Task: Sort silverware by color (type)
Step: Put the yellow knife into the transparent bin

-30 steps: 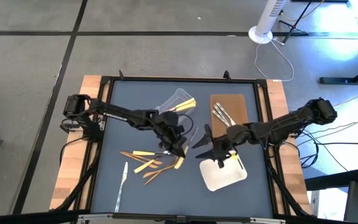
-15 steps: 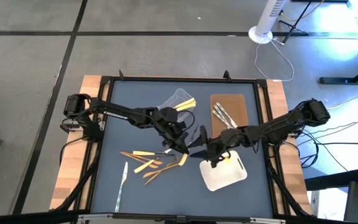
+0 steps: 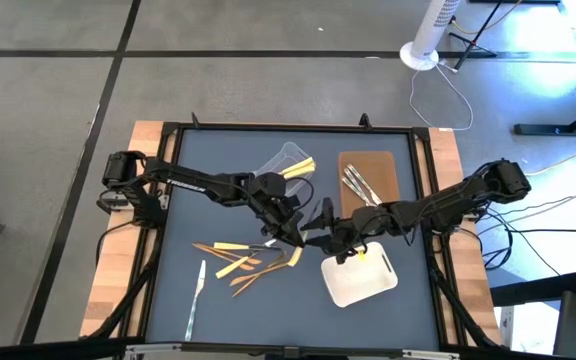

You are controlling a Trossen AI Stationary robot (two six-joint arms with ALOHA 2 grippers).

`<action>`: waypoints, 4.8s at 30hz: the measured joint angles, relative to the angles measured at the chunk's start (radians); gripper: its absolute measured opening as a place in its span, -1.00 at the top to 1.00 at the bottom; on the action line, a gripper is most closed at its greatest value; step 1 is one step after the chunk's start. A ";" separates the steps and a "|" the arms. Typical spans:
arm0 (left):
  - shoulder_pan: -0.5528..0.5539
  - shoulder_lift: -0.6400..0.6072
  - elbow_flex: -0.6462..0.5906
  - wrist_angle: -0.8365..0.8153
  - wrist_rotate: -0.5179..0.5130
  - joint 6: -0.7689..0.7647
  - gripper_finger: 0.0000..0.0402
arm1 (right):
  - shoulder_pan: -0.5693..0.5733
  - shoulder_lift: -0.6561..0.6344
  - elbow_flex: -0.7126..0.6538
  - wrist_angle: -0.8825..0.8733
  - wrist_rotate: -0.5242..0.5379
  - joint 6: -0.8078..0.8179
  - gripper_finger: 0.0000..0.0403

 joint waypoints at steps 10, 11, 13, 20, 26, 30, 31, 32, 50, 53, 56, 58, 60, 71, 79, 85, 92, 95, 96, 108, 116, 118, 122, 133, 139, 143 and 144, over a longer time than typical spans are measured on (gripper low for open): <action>0.000 0.000 0.000 -0.003 0.000 -0.002 0.63 | 0.000 0.025 0.000 -0.010 0.018 -0.001 0.01; 0.000 0.000 0.000 -0.003 0.000 -0.002 0.63 | 0.000 0.026 0.000 -0.010 0.018 -0.001 0.02; 0.000 0.000 0.000 -0.003 0.000 -0.002 0.63 | 0.000 0.026 0.000 -0.009 0.018 -0.001 0.05; -0.001 0.000 0.000 -0.003 0.000 -0.002 0.63 | 0.000 0.026 0.000 -0.008 0.019 -0.001 0.30; -0.001 0.000 0.000 -0.003 0.001 -0.002 0.63 | 0.000 0.026 0.000 -0.002 0.019 -0.001 0.44; -0.001 0.000 0.000 -0.003 0.001 -0.002 0.63 | 0.000 0.026 0.000 -0.001 0.019 0.000 0.50; -0.001 0.000 0.000 -0.003 0.001 -0.002 0.63 | 0.000 0.026 0.000 -0.001 0.019 0.000 0.52; -0.001 0.000 0.000 -0.003 0.001 -0.002 0.63 | 0.000 0.026 0.000 -0.001 0.019 0.000 0.53; -0.002 0.000 -0.002 -0.004 0.001 -0.002 0.63 | 0.002 0.026 0.000 -0.010 0.017 -0.002 0.87; -0.002 0.000 -0.002 -0.006 -0.007 -0.002 0.62 | 0.002 0.026 -0.001 -0.012 0.017 -0.002 0.90; -0.002 0.000 -0.002 -0.005 -0.012 0.000 0.60 | 0.002 0.026 -0.001 -0.012 0.017 -0.002 0.91; -0.002 0.000 -0.002 0.000 -0.014 0.002 0.57 | 0.002 0.026 -0.001 -0.011 0.017 -0.002 0.91; -0.001 0.000 -0.002 0.004 -0.011 0.005 0.55 | 0.002 0.026 -0.001 -0.008 0.017 -0.002 0.91; 0.003 0.000 -0.002 0.008 -0.067 0.073 0.52 | 0.001 0.026 -0.001 0.001 0.015 0.000 0.92; 0.038 -0.040 -0.002 -0.016 -0.088 0.147 0.52 | -0.001 0.023 0.002 0.005 0.027 0.005 0.92; 0.068 -0.084 -0.003 -0.060 -0.103 0.216 0.52 | -0.002 0.023 0.002 0.030 0.061 0.011 0.92; 0.100 -0.113 0.003 -0.066 -0.152 0.248 0.52 | 0.004 0.025 0.001 0.036 0.064 0.009 0.92; 0.104 -0.121 0.001 -0.083 -0.135 0.248 0.52 | 0.004 0.025 0.013 0.040 0.076 0.009 0.92; 0.102 -0.121 0.001 -0.095 -0.125 0.249 0.52 | 0.002 0.025 0.020 0.040 0.086 0.009 0.92; 0.107 -0.122 0.001 -0.119 -0.128 0.246 0.52 | 0.004 0.015 0.093 -0.061 0.258 -0.010 0.92; 0.133 -0.120 -0.001 -0.128 -0.152 0.247 0.52 | 0.035 0.013 0.103 -0.118 0.207 -0.003 0.92; 0.143 -0.120 -0.001 -0.127 -0.162 0.248 0.52 | 0.050 0.013 0.103 -0.118 0.201 -0.005 0.92; 0.167 -0.120 -0.001 -0.127 -0.171 0.285 0.52 | 0.082 0.013 0.103 -0.125 0.198 -0.005 0.92; 0.234 -0.123 -0.001 -0.097 -0.276 0.683 0.52 | 0.142 -0.002 0.103 -0.027 0.336 0.033 0.92; 0.252 -0.143 -0.002 -0.091 -0.311 0.916 0.52 | 0.141 -0.073 0.103 -0.020 0.421 0.116 0.92; 0.244 -0.141 -0.002 -0.091 -0.319 1.008 0.52 | 0.141 -0.151 0.103 -0.049 0.444 0.151 0.92; 0.238 -0.141 -0.002 -0.086 -0.320 1.031 0.52 | 0.140 -0.173 0.103 -0.059 0.445 0.159 0.92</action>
